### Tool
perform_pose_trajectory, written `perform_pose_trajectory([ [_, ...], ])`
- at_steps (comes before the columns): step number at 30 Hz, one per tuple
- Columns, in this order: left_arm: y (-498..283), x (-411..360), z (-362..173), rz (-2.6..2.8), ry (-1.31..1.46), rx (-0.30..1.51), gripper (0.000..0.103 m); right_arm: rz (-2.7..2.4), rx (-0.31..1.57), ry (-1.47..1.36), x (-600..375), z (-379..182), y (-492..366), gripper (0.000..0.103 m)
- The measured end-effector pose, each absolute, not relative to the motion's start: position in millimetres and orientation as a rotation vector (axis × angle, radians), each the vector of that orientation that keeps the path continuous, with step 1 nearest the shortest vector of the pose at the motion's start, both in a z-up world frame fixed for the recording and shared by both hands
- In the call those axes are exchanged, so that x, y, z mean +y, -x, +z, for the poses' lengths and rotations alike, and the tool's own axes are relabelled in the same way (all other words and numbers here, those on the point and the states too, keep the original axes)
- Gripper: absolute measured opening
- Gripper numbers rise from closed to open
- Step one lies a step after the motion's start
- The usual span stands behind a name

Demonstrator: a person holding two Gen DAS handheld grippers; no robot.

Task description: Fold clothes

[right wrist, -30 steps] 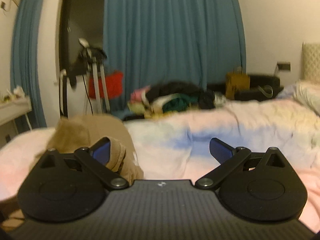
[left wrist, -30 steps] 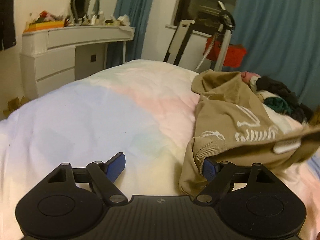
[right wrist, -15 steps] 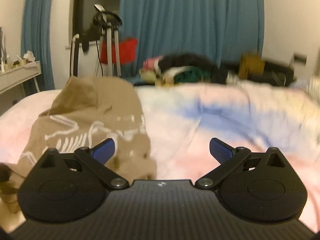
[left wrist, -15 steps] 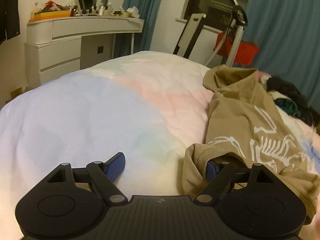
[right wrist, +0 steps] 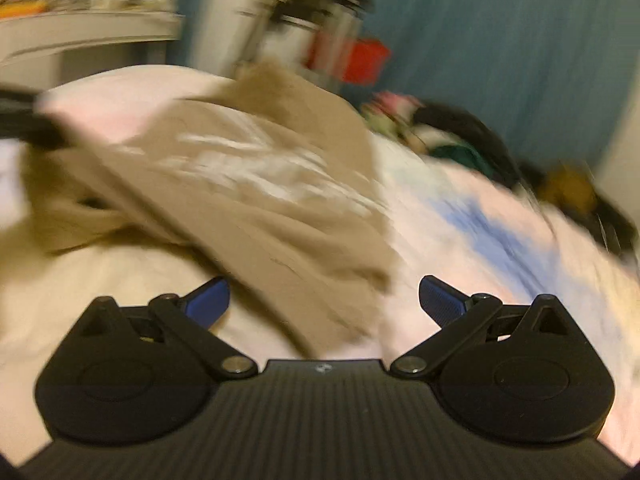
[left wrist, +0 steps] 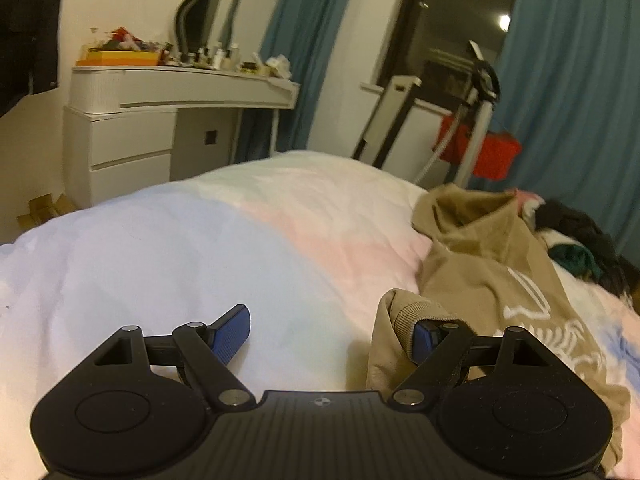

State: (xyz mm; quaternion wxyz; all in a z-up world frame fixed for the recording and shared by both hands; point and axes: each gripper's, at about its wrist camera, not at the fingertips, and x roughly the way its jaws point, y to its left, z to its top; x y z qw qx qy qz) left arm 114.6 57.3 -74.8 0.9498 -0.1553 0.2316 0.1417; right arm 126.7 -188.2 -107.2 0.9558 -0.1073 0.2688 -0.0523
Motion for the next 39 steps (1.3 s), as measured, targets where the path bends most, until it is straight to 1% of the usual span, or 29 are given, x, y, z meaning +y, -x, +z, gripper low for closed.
perform_pose_trajectory([
  [2,-113.2,59.9,-72.4,0.289,0.327,0.459,0.083,-0.177,0.538,0.036,-214.9,-105.0,-125.6,0.103],
  [4,-110.7,60.8,-69.7,0.287,0.332,0.445,0.083,-0.240,0.487,-0.149,-243.0,-97.6,-121.0,0.103],
  [7,-106.4,56.4,-65.6,0.270,0.316,0.415,0.083,-0.264,0.396,-0.241,-257.6,-89.6,-116.7,0.103],
  [9,-103.5,53.0,-62.3,0.278,0.291,0.393,0.083,-0.277,0.417,-0.233,-255.4,-92.9,-120.3,0.103],
  [12,-97.9,54.8,-53.7,0.279,0.300,0.363,0.085,-0.329,0.555,-0.156,-247.0,-112.8,-134.3,0.103],
  [20,-83.0,59.7,-30.6,0.284,0.321,0.283,0.088,-0.408,0.386,-0.184,-247.7,-91.1,-112.4,0.103],
  [23,-77.4,61.6,-22.0,0.285,0.330,0.253,0.088,-0.397,0.297,-0.191,-245.7,-66.3,-103.6,0.103],
  [25,-72.9,63.4,-12.6,0.281,0.337,0.227,0.088,-0.382,0.235,-0.190,-246.5,-35.1,-93.9,0.103],
  [30,-55.2,77.5,75.3,0.223,0.356,0.088,0.088,-0.345,0.080,-0.189,-248.5,43.4,-69.8,0.103],
  [31,-51.0,80.2,97.5,0.217,0.362,0.060,0.088,-0.332,0.059,-0.190,-248.4,66.9,-64.0,0.103],
  [36,-16.5,92.5,223.2,0.186,0.364,-0.127,0.088,-0.256,-0.077,-0.178,-245.3,181.9,-24.6,0.103],
  [39,16.1,97.3,300.9,0.181,0.318,-0.250,0.091,-0.219,-0.172,-0.140,-242.1,251.2,5.1,0.103],
])
